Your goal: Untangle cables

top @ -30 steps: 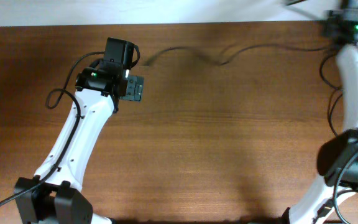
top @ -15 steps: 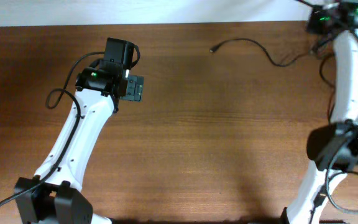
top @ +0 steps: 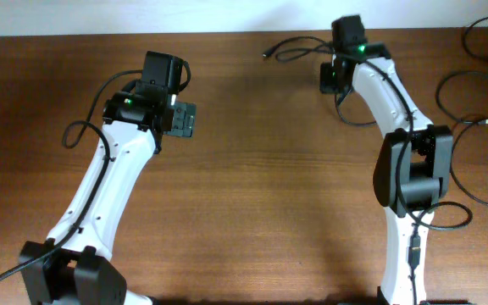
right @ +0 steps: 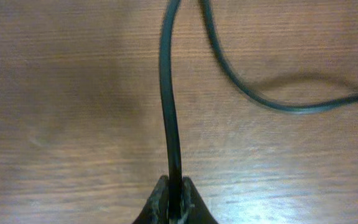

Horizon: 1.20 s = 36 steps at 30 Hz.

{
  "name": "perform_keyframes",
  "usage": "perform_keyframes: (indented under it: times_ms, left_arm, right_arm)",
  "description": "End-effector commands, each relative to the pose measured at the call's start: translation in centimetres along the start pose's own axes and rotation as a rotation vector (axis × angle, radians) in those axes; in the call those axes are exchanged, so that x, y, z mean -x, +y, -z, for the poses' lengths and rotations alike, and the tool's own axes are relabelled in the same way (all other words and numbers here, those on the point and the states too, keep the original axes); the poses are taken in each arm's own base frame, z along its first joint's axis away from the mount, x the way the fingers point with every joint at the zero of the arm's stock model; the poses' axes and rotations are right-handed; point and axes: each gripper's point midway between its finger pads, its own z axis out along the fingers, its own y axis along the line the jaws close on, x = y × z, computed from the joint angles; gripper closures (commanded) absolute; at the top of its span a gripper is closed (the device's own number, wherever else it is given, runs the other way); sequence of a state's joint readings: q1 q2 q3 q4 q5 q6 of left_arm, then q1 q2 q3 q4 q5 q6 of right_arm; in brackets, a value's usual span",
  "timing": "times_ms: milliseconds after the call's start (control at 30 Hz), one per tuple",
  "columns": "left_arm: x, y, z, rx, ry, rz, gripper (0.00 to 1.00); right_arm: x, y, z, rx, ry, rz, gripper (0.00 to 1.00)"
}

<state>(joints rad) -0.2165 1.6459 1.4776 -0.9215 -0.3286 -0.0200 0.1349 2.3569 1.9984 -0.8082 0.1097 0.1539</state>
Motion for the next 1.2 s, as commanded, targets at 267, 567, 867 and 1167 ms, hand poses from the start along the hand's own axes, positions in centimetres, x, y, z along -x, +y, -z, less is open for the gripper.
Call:
perform_keyframes:
  times_ms: [267, 567, 867, 1167]
  left_arm:
    - [0.6, 0.3, 0.3, 0.002, -0.015, 0.013, 0.01]
    - [0.5, 0.3, 0.3, 0.002, -0.012, 0.011, 0.01]
    - [0.5, 0.3, 0.3, 0.001, -0.012, 0.012, 0.01]
    - [0.5, 0.0, 0.3, -0.018, -0.011, 0.011, 0.01]
  right_arm:
    - [-0.1, -8.4, -2.0, 0.018, 0.005, -0.179, 0.01]
    - [0.7, -6.5, -1.5, 0.021, -0.025, -0.087, 0.01]
    - [8.7, 1.8, 3.4, 0.149, -0.301, -0.145, 0.01]
    - [14.7, -1.0, 3.0, 0.272, -0.559, -1.133, 0.01]
